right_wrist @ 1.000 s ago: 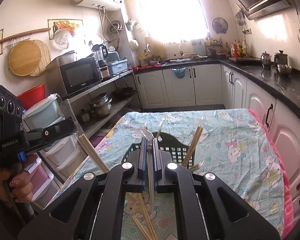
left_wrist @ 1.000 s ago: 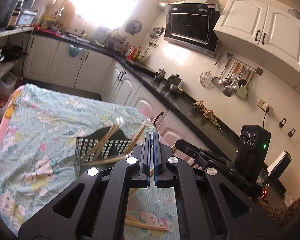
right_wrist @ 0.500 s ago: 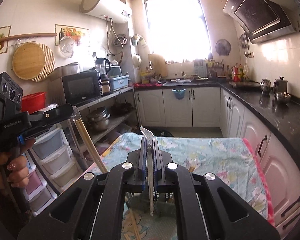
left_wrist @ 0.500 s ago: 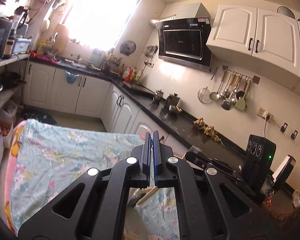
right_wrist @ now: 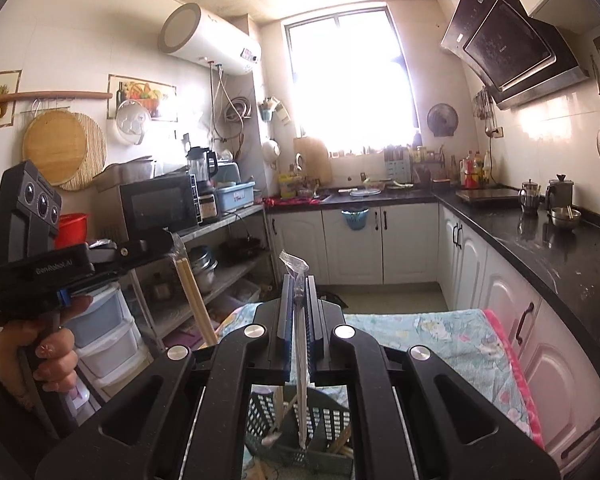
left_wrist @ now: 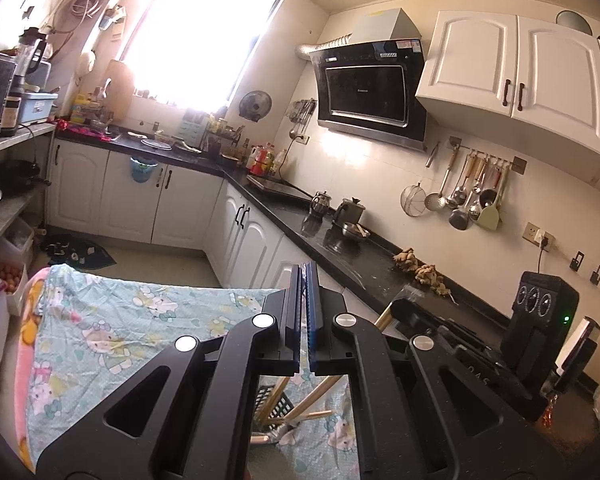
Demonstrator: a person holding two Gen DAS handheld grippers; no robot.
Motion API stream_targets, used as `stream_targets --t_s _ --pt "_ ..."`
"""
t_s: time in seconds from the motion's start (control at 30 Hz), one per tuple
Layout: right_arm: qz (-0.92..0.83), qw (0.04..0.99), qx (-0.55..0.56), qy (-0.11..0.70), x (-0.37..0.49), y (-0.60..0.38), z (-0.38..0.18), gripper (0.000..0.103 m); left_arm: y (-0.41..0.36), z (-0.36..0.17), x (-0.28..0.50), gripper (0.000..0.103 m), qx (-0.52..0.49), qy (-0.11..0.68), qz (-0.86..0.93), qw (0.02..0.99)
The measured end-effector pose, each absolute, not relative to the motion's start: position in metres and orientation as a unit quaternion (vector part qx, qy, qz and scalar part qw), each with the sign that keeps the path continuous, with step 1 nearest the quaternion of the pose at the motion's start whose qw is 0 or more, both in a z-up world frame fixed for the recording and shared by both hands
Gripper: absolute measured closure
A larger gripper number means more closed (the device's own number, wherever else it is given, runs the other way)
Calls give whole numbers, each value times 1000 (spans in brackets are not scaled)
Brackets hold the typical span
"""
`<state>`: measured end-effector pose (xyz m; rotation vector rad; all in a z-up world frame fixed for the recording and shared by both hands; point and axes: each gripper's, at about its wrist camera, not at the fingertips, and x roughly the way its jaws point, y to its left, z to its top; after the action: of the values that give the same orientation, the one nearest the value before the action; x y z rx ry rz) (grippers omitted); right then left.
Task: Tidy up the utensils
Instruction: 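Lower and open the left tool into the basket while the right tool releases its chopstick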
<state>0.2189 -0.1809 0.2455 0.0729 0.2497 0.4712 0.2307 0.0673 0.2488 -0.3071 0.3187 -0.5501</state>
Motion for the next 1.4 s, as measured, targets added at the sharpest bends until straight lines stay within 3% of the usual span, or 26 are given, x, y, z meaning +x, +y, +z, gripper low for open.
stream_targets --t_s 0.73,1.4 --pt "232 959 37 155 270 -146 190 97 74 188 272 103 -159 212 -237 935" --pt "214 945 22 244 291 -135 135 96 71 127 284 103 -156 276 -204 926"
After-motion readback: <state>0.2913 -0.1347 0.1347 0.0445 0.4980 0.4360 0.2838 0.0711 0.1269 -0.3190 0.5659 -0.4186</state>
